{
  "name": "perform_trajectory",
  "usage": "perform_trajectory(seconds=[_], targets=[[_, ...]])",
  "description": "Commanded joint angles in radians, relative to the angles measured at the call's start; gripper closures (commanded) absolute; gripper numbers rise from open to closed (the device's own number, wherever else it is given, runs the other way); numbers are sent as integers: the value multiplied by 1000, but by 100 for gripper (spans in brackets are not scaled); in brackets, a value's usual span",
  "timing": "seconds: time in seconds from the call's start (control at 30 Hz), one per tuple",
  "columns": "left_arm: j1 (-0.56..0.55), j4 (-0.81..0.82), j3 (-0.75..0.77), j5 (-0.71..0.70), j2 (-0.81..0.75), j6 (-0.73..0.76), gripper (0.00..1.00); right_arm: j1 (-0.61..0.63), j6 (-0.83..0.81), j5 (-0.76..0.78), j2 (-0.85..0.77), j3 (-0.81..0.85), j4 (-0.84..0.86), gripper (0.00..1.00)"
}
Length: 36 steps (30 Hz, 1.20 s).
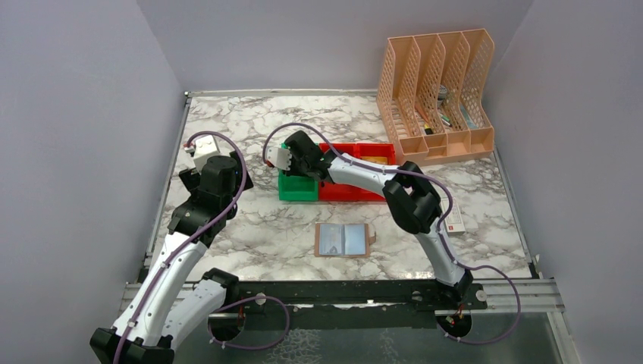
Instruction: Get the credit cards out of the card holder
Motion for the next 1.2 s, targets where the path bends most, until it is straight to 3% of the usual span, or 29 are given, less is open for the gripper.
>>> perform_trajectory(seconds=[0.0,0.17,0.3,0.43,0.5,0.77,0.93,1.17], targets=[[7,0,-13,18,1,13,1,6,20,-3,33,44,-24,66],[8,9,-16,28,-1,19,1,6,85,-13,23,89,-49,66],[8,9,-16,29,-1,21,1,6,227,-47,-90,50,29,66],[8,11,-16,24,-6,18,1,6,468,-44,-286,-161,196,66],[8,11,-17,24,-9,17,1,3,679,-10,-382,-291,241,62],[8,17,-19,43,1,19,1,-3,1219,-87,-713,-727,175,62],[8,24,-19,67,21,27,1,51,1411,-44,-836,-907,116,62],[8,29,-19,87,47,37,1,154,1561,81,-818,-940,16,64]])
